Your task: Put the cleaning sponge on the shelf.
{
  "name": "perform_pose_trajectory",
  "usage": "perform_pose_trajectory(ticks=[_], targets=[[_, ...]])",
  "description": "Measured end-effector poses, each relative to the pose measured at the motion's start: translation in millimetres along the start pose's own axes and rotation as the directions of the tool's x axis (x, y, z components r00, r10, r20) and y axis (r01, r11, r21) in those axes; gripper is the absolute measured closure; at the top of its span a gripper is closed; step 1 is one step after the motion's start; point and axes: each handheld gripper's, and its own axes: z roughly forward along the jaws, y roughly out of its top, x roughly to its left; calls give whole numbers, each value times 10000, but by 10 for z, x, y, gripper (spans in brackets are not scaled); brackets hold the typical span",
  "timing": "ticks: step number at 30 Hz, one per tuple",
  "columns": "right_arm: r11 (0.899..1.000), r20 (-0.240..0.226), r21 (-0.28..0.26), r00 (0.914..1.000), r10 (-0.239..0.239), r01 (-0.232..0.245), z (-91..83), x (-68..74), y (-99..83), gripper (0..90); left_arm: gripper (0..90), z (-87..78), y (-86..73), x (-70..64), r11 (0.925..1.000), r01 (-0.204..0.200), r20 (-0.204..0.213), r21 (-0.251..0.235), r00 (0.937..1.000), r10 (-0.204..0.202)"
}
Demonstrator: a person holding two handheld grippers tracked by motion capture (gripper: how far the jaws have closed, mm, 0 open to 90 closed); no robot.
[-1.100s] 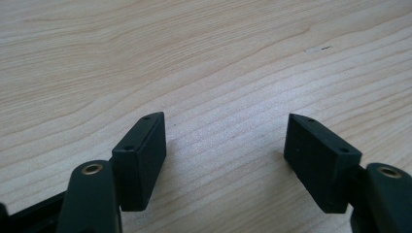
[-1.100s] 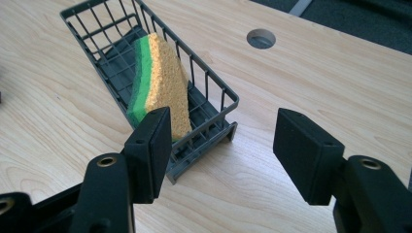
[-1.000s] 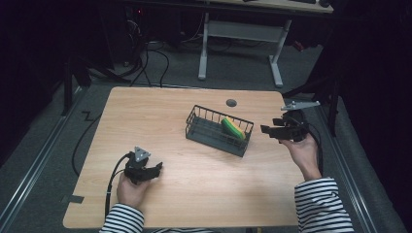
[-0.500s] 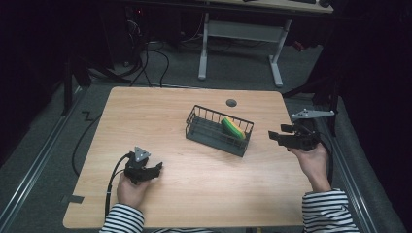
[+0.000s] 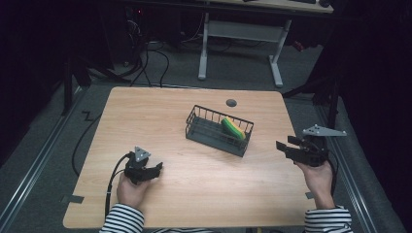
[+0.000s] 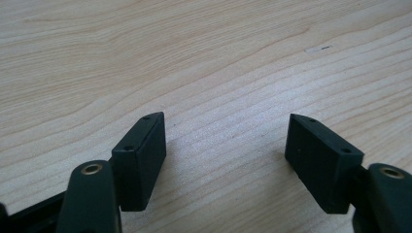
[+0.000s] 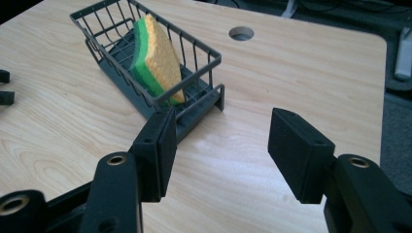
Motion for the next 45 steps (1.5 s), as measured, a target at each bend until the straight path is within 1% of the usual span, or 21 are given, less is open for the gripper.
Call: perform_pose_trajectory(ticks=[2,4,7,9,11,14,18,22,25,27,34,38,45], targets=[[9999,-50,-44,9999,132,-132,5,-7,-78,442,318,0,0,0,10000,-1,-1,0,10000,1],[9998,-42,32,9998,214,-214,25,-7,-150,442,317,0,0,0,10000,-5,-2,1,10000,5],[9994,-88,114,9994,329,-328,65,8,-251,442,317,0,0,0,10000,-5,1,2,10000,5],[9992,-113,78,9992,386,-385,88,23,-321,443,316,0,0,0,10000,-6,1,0,10000,6],[9989,-102,91,9989,458,-458,120,39,-394,443,316,0,0,0,10000,-5,1,1,10000,5],[9978,-207,137,9976,653,-651,180,48,-495,444,316,0,0,0,10000,-11,0,3,10000,11],[9972,-239,216,9971,717,-712,279,65,-617,443,316,0,0,-1,10000,-13,-2,4,10000,13],[9960,-220,398,9965,804,-795,399,85,-739,442,315,0,0,-1,10000,-12,-1,5,10000,12],[9941,-217,530,9952,954,-941,494,99,-826,440,315,-1,0,-1,10000,-17,14,14,10000,17],[9936,-197,654,9954,934,-919,552,108,-877,440,315,-1,-1,-2,10000,-18,2,6,10000,18],[9914,-116,854,9949,1003,-990,668,151,-994,439,315,-2,-1,-2,10000,-19,13,17,10000,19],[9913,-64,939,9956,930,-920,712,180,-1034,438,315,-2,-1,-2,10000,-17,14,15,10000,17],[9920,46,909,9961,877,-878,753,220,-1081,431,315,-2,-1,-2,10000,-20,13,15,10000,19]])
